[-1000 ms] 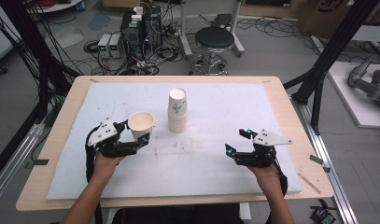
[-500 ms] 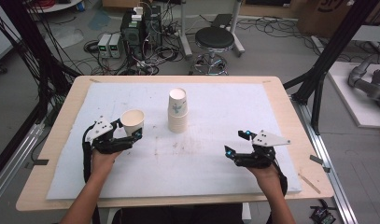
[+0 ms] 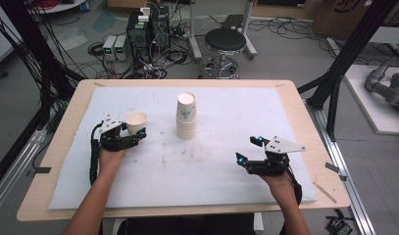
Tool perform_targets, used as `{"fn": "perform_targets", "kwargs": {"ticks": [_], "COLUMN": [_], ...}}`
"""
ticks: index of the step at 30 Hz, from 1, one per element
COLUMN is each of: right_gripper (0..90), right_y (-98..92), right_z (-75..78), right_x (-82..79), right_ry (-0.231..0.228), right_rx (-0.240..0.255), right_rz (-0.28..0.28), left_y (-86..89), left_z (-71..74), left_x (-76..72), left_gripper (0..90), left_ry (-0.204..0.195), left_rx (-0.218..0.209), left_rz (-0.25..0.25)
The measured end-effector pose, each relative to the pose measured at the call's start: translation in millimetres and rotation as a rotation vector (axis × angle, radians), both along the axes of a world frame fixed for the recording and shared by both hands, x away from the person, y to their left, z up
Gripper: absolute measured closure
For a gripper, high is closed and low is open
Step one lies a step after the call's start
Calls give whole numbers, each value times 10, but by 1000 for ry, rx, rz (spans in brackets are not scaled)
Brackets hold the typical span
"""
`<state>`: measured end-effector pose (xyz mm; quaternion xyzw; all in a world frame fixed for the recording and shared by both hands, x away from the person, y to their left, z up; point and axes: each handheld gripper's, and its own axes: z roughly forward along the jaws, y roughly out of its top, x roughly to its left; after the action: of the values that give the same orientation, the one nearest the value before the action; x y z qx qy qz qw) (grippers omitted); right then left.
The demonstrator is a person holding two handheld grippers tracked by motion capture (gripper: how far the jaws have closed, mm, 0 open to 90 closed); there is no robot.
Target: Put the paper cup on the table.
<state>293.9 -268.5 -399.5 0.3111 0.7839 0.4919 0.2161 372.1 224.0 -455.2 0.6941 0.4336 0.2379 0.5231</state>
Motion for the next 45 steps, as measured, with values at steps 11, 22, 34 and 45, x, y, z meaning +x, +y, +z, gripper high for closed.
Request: {"fn": "perform_targets", "kwargs": {"ticks": [11,22,34,45], "right_gripper": [211,211,211,210], "right_y": [-35,-35,-69,-125], "right_z": [12,13,11,-6], "right_x": [-24,-29,-32,-19], "right_ry": [-5,-1,4,16], "right_rx": [0,1,-10,-39], "right_rz": [-9,-10,-31,-68], "left_y": [58,106,241,364], "left_z": [-41,-49,31,256], "left_x": [-44,-133,-339,-678], "left_gripper": [303,305,182,183], "left_ry": [53,82,65,-87], "left_rx": [99,133,97,-2], "left_rz": [27,0,11,-1]}}
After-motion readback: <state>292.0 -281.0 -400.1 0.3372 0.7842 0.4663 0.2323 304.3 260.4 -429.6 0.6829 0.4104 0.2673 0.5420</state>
